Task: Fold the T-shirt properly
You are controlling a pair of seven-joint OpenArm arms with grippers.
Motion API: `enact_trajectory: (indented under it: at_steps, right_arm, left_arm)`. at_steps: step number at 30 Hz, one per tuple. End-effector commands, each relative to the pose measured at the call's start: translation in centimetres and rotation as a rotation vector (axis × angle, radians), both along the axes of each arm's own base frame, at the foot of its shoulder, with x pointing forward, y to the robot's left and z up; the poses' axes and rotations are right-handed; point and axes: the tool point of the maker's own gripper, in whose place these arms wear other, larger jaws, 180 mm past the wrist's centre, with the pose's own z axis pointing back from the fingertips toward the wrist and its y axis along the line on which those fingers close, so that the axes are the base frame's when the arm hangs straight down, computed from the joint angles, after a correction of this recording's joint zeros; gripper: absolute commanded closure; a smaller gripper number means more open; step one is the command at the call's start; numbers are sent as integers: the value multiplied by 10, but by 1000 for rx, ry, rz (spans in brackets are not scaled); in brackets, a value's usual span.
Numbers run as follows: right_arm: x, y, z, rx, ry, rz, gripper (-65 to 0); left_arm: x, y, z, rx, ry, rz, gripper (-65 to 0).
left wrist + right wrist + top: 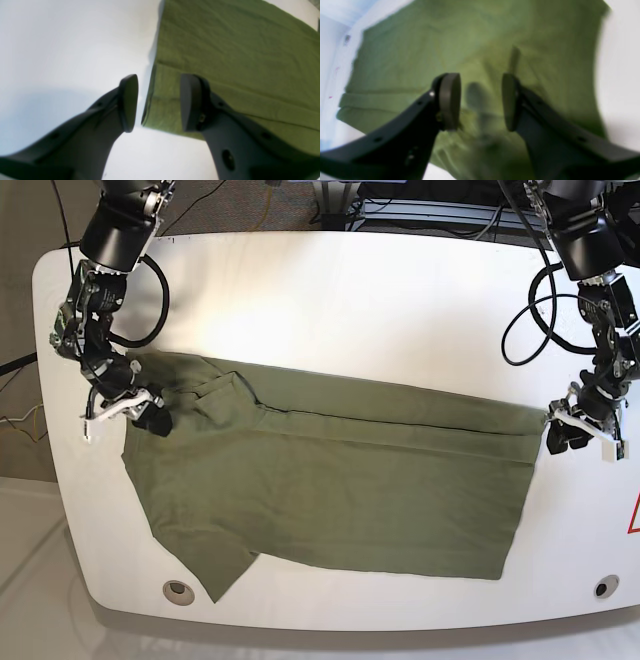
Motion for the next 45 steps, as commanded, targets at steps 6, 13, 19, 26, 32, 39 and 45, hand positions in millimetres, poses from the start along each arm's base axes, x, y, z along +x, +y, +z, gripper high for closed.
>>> enact_trajectory:
  at_steps: [6,13,19,26,32,39,45]
  right_arm:
    - [10,-20,24,-17,-59,-23,-319]
    - [0,-27,25,-35,-57,-35,-337]
    - [-13,-12,24,-77,-65,5,-342]
    - [-20,-9,27,-97,-72,19,-334]
    - [-27,-16,18,-91,-48,-3,-329]
    - [-29,-26,16,-86,-42,-35,-334]
    - [-29,-36,19,-87,-51,-66,-336]
  left_arm:
    - [10,1,24,11,-74,-24,-306]
    - [9,-5,35,18,-100,-49,-330]
    - [-1,-11,46,43,-116,-73,-347]
    - [-6,-8,38,28,-96,-68,-345]
    - [-10,-3,15,-40,-52,-45,-345]
    - [-17,2,-7,-94,-4,-9,-348]
    - [-21,4,-16,-113,11,9,-349]
